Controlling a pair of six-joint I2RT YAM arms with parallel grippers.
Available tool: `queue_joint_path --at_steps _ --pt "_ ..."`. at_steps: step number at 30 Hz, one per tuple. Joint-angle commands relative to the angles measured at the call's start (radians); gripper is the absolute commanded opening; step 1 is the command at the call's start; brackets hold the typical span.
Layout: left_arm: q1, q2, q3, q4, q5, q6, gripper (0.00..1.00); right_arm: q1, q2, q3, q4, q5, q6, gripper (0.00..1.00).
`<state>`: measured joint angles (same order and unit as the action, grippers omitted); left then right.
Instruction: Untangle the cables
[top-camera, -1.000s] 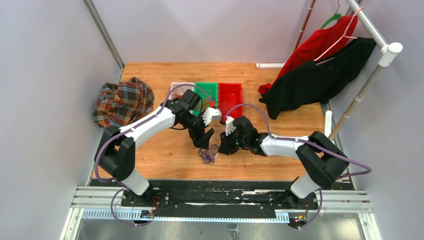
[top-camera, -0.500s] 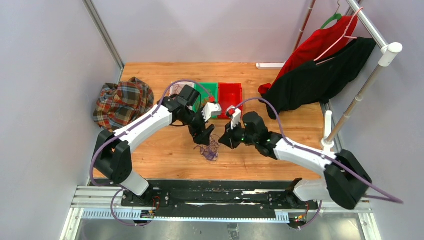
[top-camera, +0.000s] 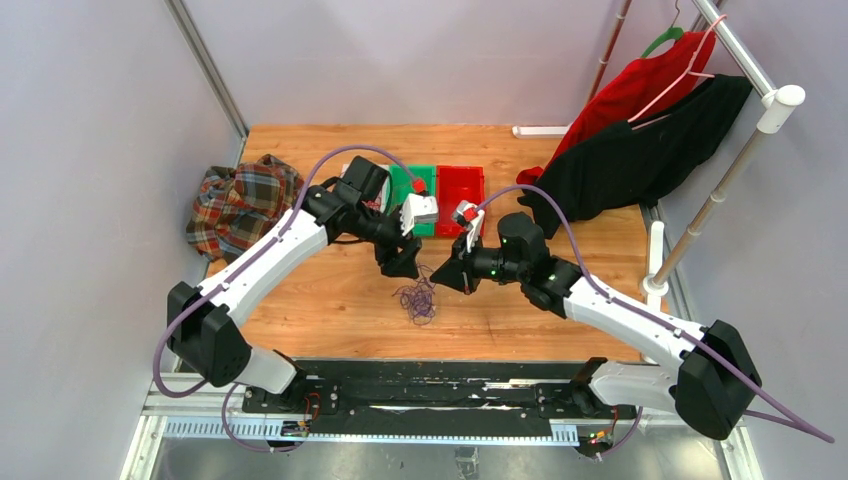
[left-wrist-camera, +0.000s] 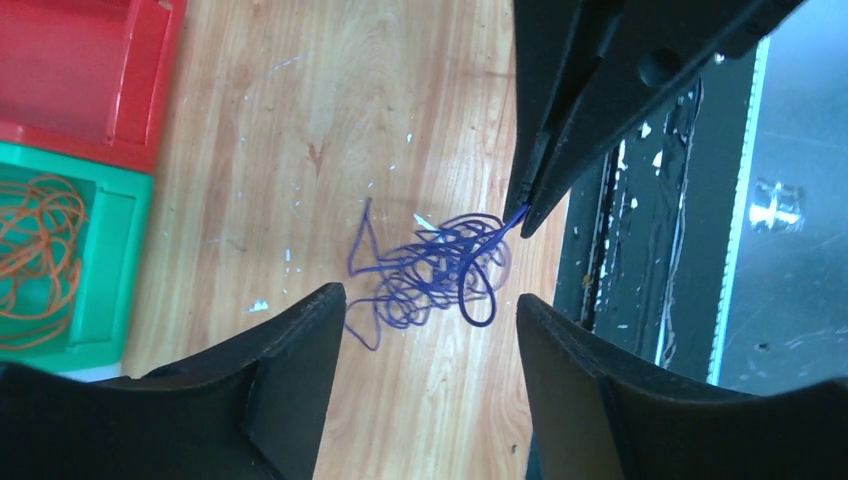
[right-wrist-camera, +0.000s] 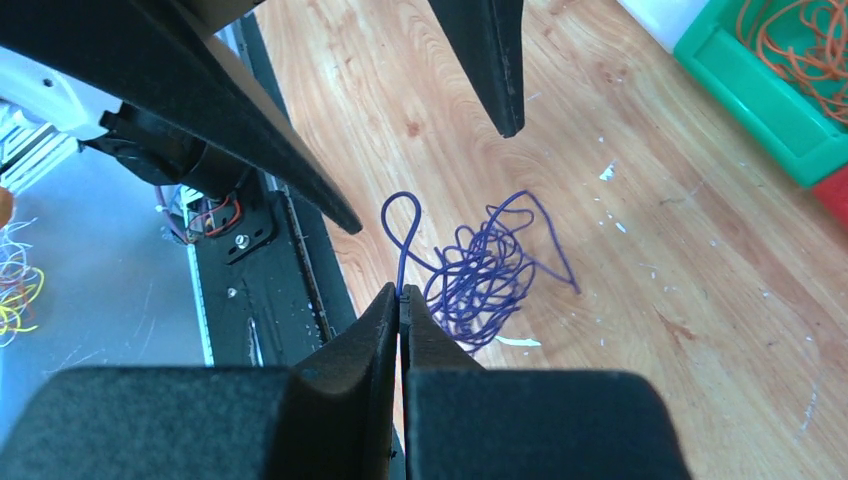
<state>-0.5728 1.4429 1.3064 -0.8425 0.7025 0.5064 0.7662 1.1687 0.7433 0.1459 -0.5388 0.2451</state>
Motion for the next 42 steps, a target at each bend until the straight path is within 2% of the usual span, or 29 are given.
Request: queue_joint_path --at_steps 1,7,12,20,24,26,30,34,38,42 --pt "-0.004 -0.036 0.01 -0.044 0.054 0.097 0.64 0.017 -0.014 0.041 -0.016 -0.071 0.014 0.01" --pt "-0.008 -0.031 0.012 -0.091 0.128 0.124 0.56 0.021 -0.017 0.047 0.01 -0.077 0.039 0.01" --pt "-0.014 -0.032 0.004 -0.092 0.176 0.076 0.49 0.022 -0.015 0.05 0.041 -0.065 0.062 0.01" --pt "-0.016 -0.014 0.025 -0.092 0.1 -0.022 0.16 0.028 -0.019 0.046 0.076 -0.052 0.095 0.01" --pt "-0.016 -0.027 0.059 -0.091 0.065 -0.111 0.01 0.03 -0.028 0.03 0.081 0.037 0.107 0.02" --pt "-0.016 -0.046 0.075 -0.09 0.077 -0.137 0.01 0.032 -0.031 0.019 0.096 0.099 0.119 0.04" --pt "-0.016 -0.063 0.1 -0.089 0.139 -0.22 0.01 0.043 -0.032 -0.001 0.137 0.238 0.132 0.2" --pt "-0.016 -0.07 0.108 -0.089 0.164 -0.254 0.01 0.057 -0.029 -0.013 0.193 0.291 0.136 0.35" --pt "-0.016 -0.069 0.127 -0.089 0.193 -0.266 0.01 0.076 -0.02 -0.013 0.245 0.351 0.149 0.39" --pt "-0.016 -0.052 0.169 -0.087 0.225 -0.273 0.01 0.078 0.027 0.001 0.313 0.325 0.19 0.4"
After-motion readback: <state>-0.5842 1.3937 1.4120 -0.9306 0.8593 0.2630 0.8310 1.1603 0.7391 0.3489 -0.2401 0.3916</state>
